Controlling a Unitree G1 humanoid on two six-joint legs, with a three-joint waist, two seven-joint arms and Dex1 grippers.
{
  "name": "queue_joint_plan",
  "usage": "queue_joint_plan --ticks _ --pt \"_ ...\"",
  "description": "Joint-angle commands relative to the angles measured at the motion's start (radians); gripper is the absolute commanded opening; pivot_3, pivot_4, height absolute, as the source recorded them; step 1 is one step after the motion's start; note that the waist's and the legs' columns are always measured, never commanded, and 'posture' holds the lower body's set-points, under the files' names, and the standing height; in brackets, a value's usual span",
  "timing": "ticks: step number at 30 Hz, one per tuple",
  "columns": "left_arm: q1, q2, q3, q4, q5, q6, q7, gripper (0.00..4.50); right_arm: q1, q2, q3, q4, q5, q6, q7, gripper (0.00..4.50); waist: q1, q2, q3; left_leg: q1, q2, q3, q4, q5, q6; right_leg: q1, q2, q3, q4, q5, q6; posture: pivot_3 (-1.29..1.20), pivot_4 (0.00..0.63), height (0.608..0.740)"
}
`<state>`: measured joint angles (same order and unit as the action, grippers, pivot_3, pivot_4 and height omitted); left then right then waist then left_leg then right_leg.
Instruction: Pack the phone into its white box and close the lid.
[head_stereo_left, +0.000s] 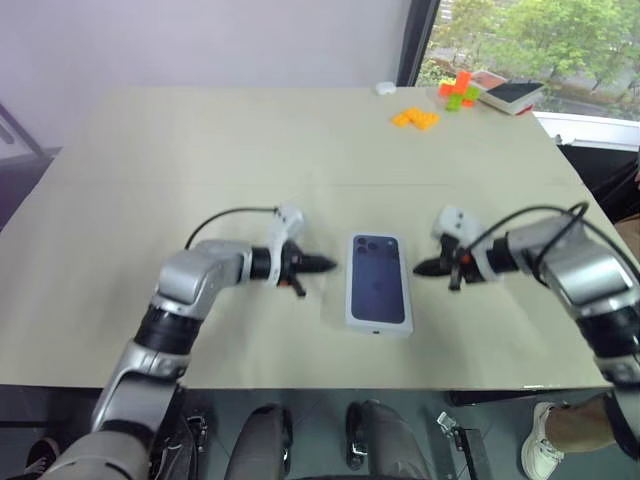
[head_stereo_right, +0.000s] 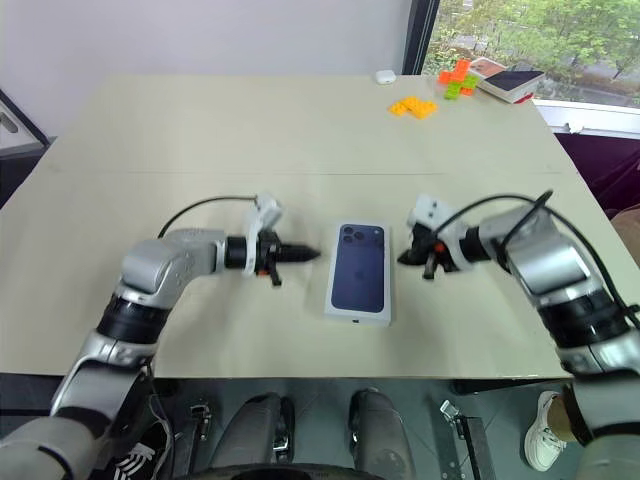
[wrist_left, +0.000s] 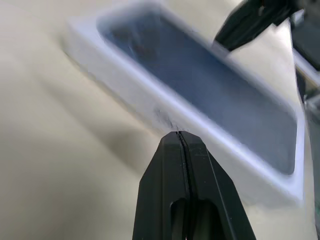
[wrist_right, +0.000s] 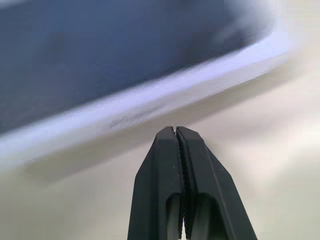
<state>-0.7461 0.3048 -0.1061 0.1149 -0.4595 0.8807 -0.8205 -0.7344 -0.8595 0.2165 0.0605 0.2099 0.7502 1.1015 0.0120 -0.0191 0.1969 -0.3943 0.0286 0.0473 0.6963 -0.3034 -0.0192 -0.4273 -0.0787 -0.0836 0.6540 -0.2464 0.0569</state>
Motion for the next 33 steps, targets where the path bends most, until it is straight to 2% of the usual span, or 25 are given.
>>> queue_joint_plan --ticks 1,4,8,11,15,22,27,32,33 --pt "-0.064 -0.063 0.035 0.08 0.022 -0.107 0.056 0.0 -0.046 0.057 -0.052 0.039 -0.003 -0.036 -0.064 0.09 0.0 -0.001 -0.001 0.001 0.0 0.0 0.0 0.0 0.0 0.001 0.0 0.0 0.0 0.0 0.0 0.0 0.15 0.74" --pt "-0.078 -0.12 0.006 0.136 0.044 -0.166 0.058 0.0 -0.041 0.094 -0.048 0.035 -0.004 -0.031 -0.083 0.09 0.001 -0.001 -0.001 0.002 0.0 0.0 0.0 -0.001 0.001 0.003 0.0 0.0 0.0 0.0 0.0 0.0 0.15 0.74" --pt "-0.078 -0.143 -0.05 0.188 0.077 -0.189 0.027 0.0 0.001 0.113 -0.034 -0.003 0.011 -0.006 -0.074 0.09 0.001 -0.001 -0.001 -0.001 -0.001 0.002 0.0 0.0 0.0 0.001 -0.001 0.0 -0.001 0.001 0.002 0.0 0.15 0.74" --pt "-0.065 -0.119 -0.125 0.211 0.121 -0.195 -0.026 0.0 0.053 0.114 -0.01 -0.034 0.002 -0.001 -0.075 0.09 0.0 -0.001 -0.001 -0.001 -0.001 0.002 0.0 0.0 0.0 0.0 -0.001 0.0 -0.001 0.001 0.002 0.0 0.15 0.74" --pt "-0.033 -0.06 -0.23 0.172 0.145 -0.105 -0.114 0.0 0.108 0.09 0.016 -0.079 -0.005 0.013 -0.058 0.09 -0.002 0.0 -0.001 0.0 -0.001 0.001 0.0 -0.002 0.003 0.0 -0.001 0.0 0.0 0.001 0.002 0.0 0.15 0.74" --pt "0.024 0.058 -0.264 -0.007 0.092 -0.001 -0.229 0.0 0.173 0.015 0.012 -0.213 0.094 0.113 0.06 0.09 -0.001 0.0 -0.002 0.002 0.001 0.0 0.001 -0.002 0.003 0.003 0.0 0.0 0.0 0.001 0.002 0.0 0.15 0.74" --pt "0.062 0.089 -0.237 -0.082 0.061 0.014 -0.238 0.0 0.229 -0.047 0.033 -0.318 0.165 0.173 0.133 0.09 0.001 0.0 -0.002 0.002 0.002 -0.001 0.001 -0.002 0.004 0.003 -0.001 0.0 0.0 0.001 0.002 0.0 0.15 0.74" --pt "0.06 0.038 -0.047 -0.05 0.058 -0.117 -0.083 0.0 0.096 0.136 -0.111 -0.104 0.129 0.06 -0.098 0.09 -0.01 0.0 0.0 0.002 0.002 0.0 0.003 -0.002 0.003 0.003 0.0 0.001 0.0 0.002 0.0 0.0 0.15 0.74" --pt "0.057 0.043 -0.003 -0.049 0.041 -0.12 -0.071 0.26 0.07 0.169 -0.158 -0.061 0.152 0.054 -0.123 0.03 -0.01 0.0 0.0 0.002 0.002 0.0 0.002 -0.001 0.004 0.002 0.0 0.001 0.0 0.003 -0.001 0.0 0.15 0.74"
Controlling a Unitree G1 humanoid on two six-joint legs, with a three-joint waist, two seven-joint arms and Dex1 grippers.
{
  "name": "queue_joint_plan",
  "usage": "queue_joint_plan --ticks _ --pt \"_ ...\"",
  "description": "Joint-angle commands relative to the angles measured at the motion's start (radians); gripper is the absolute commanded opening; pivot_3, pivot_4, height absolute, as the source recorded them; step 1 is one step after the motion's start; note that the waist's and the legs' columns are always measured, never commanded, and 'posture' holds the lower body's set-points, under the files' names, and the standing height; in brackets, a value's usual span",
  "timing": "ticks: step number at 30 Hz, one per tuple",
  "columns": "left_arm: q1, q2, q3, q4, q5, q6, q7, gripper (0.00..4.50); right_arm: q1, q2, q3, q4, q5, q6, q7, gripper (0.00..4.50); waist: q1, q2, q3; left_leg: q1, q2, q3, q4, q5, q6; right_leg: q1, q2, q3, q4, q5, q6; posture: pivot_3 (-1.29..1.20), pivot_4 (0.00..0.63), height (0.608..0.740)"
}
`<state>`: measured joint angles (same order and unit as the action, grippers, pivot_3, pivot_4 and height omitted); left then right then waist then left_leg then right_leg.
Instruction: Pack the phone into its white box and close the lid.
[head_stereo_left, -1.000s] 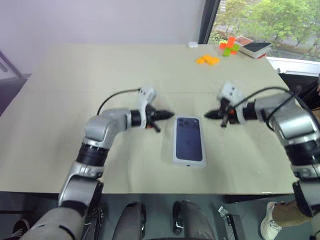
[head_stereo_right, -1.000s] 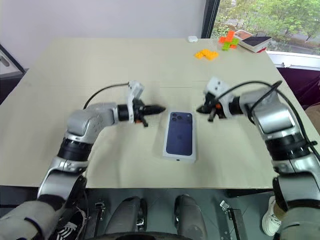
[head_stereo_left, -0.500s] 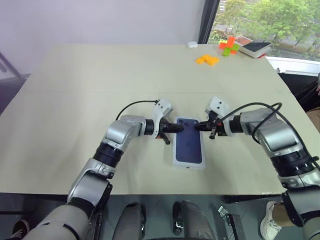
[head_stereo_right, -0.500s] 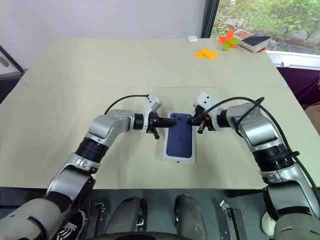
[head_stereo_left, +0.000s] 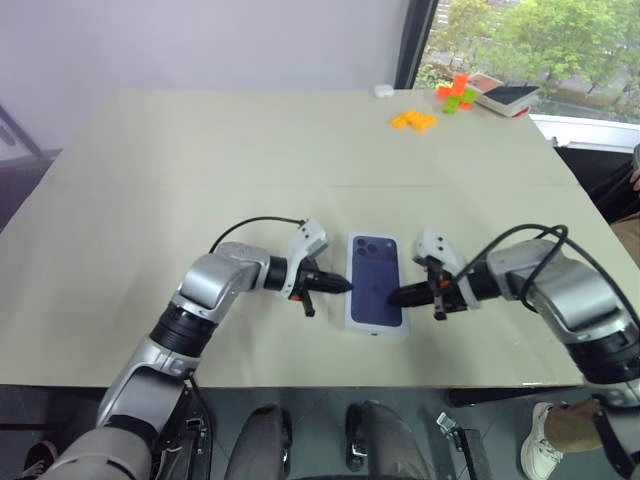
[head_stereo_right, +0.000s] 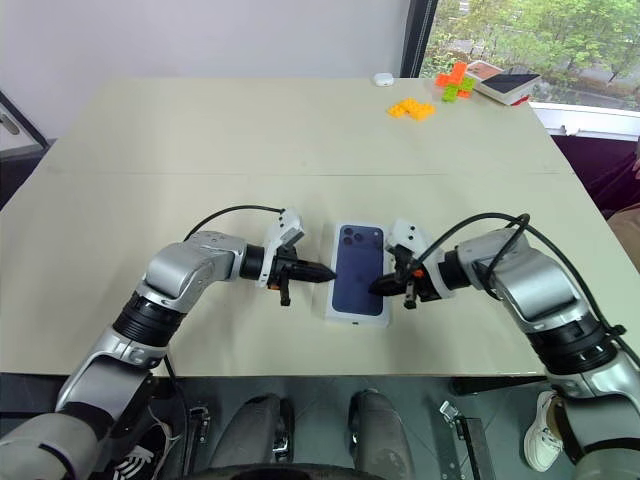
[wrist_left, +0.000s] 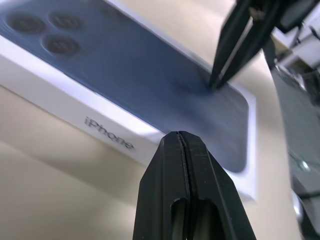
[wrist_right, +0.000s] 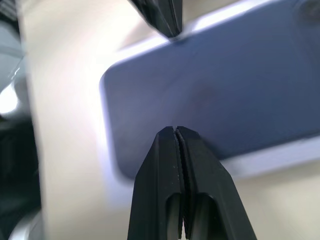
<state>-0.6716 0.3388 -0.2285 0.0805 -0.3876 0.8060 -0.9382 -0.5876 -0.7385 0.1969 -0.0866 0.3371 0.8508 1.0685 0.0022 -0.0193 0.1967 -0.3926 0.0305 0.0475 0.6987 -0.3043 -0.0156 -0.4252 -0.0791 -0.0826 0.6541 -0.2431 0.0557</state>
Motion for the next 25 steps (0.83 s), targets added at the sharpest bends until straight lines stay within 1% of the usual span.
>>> queue_joint_plan --ticks 1,2,3,4,5,6,7,9,10,11,12,13,16,20,22,25 --pt "-0.021 0.011 0.16 -0.007 -0.043 -0.063 0.06 0.54 -0.09 0.066 -0.168 0.115 0.04 -0.058 -0.101 0.0 0.002 0.0 0.0 0.0 0.0 0.0 0.0 0.001 0.0 0.0 0.0 0.0 0.0 0.0 0.0 0.0 0.15 0.74" --pt "-0.024 0.021 0.201 0.004 -0.055 -0.079 0.067 0.94 -0.095 0.078 -0.181 0.135 0.038 -0.094 -0.108 0.42 0.003 0.0 0.0 0.0 0.0 0.0 0.0 0.002 -0.001 0.0 0.001 0.0 0.001 0.001 -0.001 0.0 0.15 0.74" --pt "-0.023 0.035 0.229 0.01 -0.057 -0.1 0.067 1.28 -0.094 0.085 -0.186 0.146 0.03 -0.131 -0.111 0.56 0.005 0.0 0.0 0.0 0.0 0.0 0.0 0.002 -0.001 0.0 0.001 0.0 0.001 0.001 -0.001 0.0 0.15 0.74" --pt "-0.02 0.052 0.25 0.017 -0.052 -0.128 0.068 1.69 -0.092 0.093 -0.19 0.155 0.025 -0.159 -0.115 0.81 0.006 0.0 0.0 0.0 0.0 -0.001 -0.001 0.002 -0.001 0.0 0.002 -0.001 0.001 0.001 -0.001 0.0 0.15 0.74" --pt "-0.013 0.072 0.27 0.023 -0.049 -0.156 0.063 2.22 -0.091 0.104 -0.204 0.169 0.03 -0.183 -0.117 1.31 0.006 0.0 0.0 0.0 0.0 -0.001 -0.001 0.002 -0.001 0.0 0.002 -0.001 0.001 0.001 -0.001 0.0 0.15 0.74" --pt "-0.005 0.091 0.284 0.027 -0.046 -0.184 0.054 2.66 -0.086 0.111 -0.214 0.18 0.034 -0.208 -0.113 1.76 0.007 0.0 0.0 0.0 0.0 0.0 -0.001 0.002 -0.001 0.0 0.002 -0.001 0.001 0.001 -0.001 0.0 0.15 0.74" --pt "0.009 0.118 0.294 0.03 -0.044 -0.201 0.038 3.19 -0.081 0.113 -0.222 0.193 0.037 -0.229 -0.107 2.32 0.007 0.0 0.0 0.0 0.0 0.0 -0.002 0.002 -0.001 -0.001 0.002 -0.001 0.001 0.001 0.0 0.0 0.15 0.74" --pt "0.036 0.158 0.32 0.032 -0.059 -0.206 0.015 4.2 -0.074 0.108 -0.233 0.217 0.04 -0.271 -0.087 3.31 0.007 0.0 0.0 0.0 0.0 0.001 -0.003 0.001 -0.001 -0.001 0.001 -0.001 0.0 0.001 0.0 0.0 0.15 0.74" --pt "0.064 0.186 0.34 0.022 -0.072 -0.211 -0.008 4.5 -0.068 0.097 -0.24 0.222 0.049 -0.284 -0.064 3.79 0.007 0.0 0.0 -0.001 0.0 0.001 -0.003 0.001 -0.001 -0.001 0.001 -0.001 -0.001 0.001 0.0 0.0 0.15 0.74" --pt "0.09 0.21 0.355 0.009 -0.08 -0.213 -0.025 4.5 -0.062 0.087 -0.247 0.226 0.054 -0.302 -0.048 4.3 0.007 0.0 0.0 -0.001 0.0 0.002 -0.003 0.001 -0.001 -0.001 0.0 -0.001 -0.002 0.001 0.0 0.0 0.15 0.74" --pt "0.129 0.238 0.383 -0.016 -0.104 -0.207 -0.05 4.5 -0.046 0.068 -0.253 0.218 0.069 -0.301 -0.016 4.46 0.007 0.0 0.0 -0.001 0.001 0.002 -0.003 0.001 0.0 -0.001 0.0 -0.001 -0.003 0.001 0.0 0.0 0.15 0.74" --pt "0.163 0.261 0.405 -0.039 -0.126 -0.199 -0.068 4.5 -0.028 0.048 -0.254 0.206 0.082 -0.298 0.019 4.46 0.007 0.0 0.0 -0.002 0.001 0.002 -0.004 0.001 0.0 -0.002 0.0 -0.001 -0.004 0.001 0.0 0.0 0.15 0.74" --pt "0.315 0.353 0.44 -0.116 -0.135 -0.196 -0.107 4.5 0.04 -0.019 -0.254 0.173 0.059 -0.387 0.084 4.46 0.007 0.001 0.0 -0.002 0.001 0.002 -0.004 -0.001 0.002 -0.002 0.0 -0.001 -0.006 0.001 0.001 0.0 0.15 0.74" --pt "0.442 0.399 0.497 -0.177 -0.15 -0.198 -0.1 4.5 0.072 -0.06 -0.28 0.176 0.073 -0.427 0.117 4.46 0.009 0.001 0.0 -0.002 0.001 0.003 -0.004 -0.001 0.003 -0.002 -0.001 -0.001 -0.005 0.0 0.001 0.0 0.15 0.74" --pt "0.509 0.415 0.545 -0.211 -0.166 -0.195 -0.095 4.5 0.116 -0.092 -0.292 0.196 0.062 -0.46 0.149 4.46 0.01 0.001 0.0 -0.002 0.001 0.002 -0.004 -0.001 0.002 -0.001 -0.001 -0.001 -0.005 0.0 0.001 0.0 0.15 0.74" --pt "0.567 0.436 0.584 -0.246 -0.181 -0.195 -0.085 4.5 0.161 -0.119 -0.305 0.217 0.053 -0.499 0.168 4.46 0.01 0.001 0.0 0.0 0.001 0.002 -0.004 -0.001 0.002 0.0 -0.001 -0.001 -0.005 0.0 0.001 0.0 0.15 0.74"
